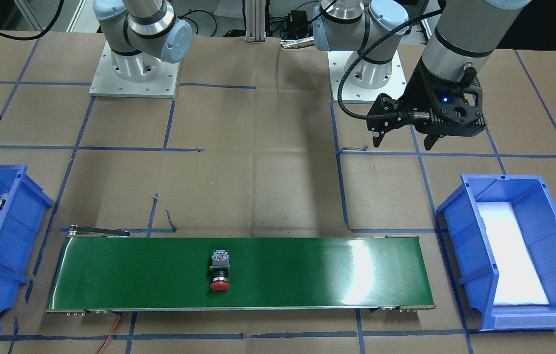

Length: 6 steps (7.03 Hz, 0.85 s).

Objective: Transport two buttons from left to right
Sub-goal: 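Release the yellow button in the bin and raise the right gripper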

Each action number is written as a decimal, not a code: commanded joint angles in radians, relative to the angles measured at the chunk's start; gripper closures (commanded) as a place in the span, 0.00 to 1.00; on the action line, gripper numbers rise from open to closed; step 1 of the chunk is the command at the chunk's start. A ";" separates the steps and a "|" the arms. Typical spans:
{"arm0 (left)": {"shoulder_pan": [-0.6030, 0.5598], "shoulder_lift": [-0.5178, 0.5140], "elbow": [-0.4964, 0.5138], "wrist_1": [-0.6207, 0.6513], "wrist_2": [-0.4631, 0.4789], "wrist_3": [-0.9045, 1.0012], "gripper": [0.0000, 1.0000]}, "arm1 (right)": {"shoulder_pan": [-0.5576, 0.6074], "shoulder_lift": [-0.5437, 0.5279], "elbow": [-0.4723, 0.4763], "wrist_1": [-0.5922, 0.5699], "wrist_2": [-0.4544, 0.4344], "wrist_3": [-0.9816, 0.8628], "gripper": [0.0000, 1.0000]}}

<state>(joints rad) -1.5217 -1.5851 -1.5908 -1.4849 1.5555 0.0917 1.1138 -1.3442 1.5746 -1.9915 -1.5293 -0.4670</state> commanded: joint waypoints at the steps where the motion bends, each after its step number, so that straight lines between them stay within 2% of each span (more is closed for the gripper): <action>1: 0.000 0.000 0.000 0.000 0.000 0.000 0.00 | 0.089 -0.032 -0.048 0.089 0.149 0.138 0.00; 2: 0.000 0.000 0.000 0.000 0.000 0.000 0.00 | 0.140 -0.061 -0.041 0.102 0.146 0.192 0.00; 4: 0.000 0.000 0.000 0.000 0.000 0.000 0.00 | 0.223 -0.050 -0.035 0.122 0.139 0.258 0.01; 5: 0.000 0.002 0.000 0.000 0.000 0.000 0.00 | 0.269 -0.020 -0.033 0.073 0.139 0.261 0.01; 6: 0.000 0.002 0.000 0.000 0.001 0.000 0.00 | 0.305 -0.003 -0.015 -0.046 0.135 0.260 0.01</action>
<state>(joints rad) -1.5217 -1.5837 -1.5908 -1.4849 1.5559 0.0920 1.3723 -1.3701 1.5450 -1.9324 -1.3911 -0.2132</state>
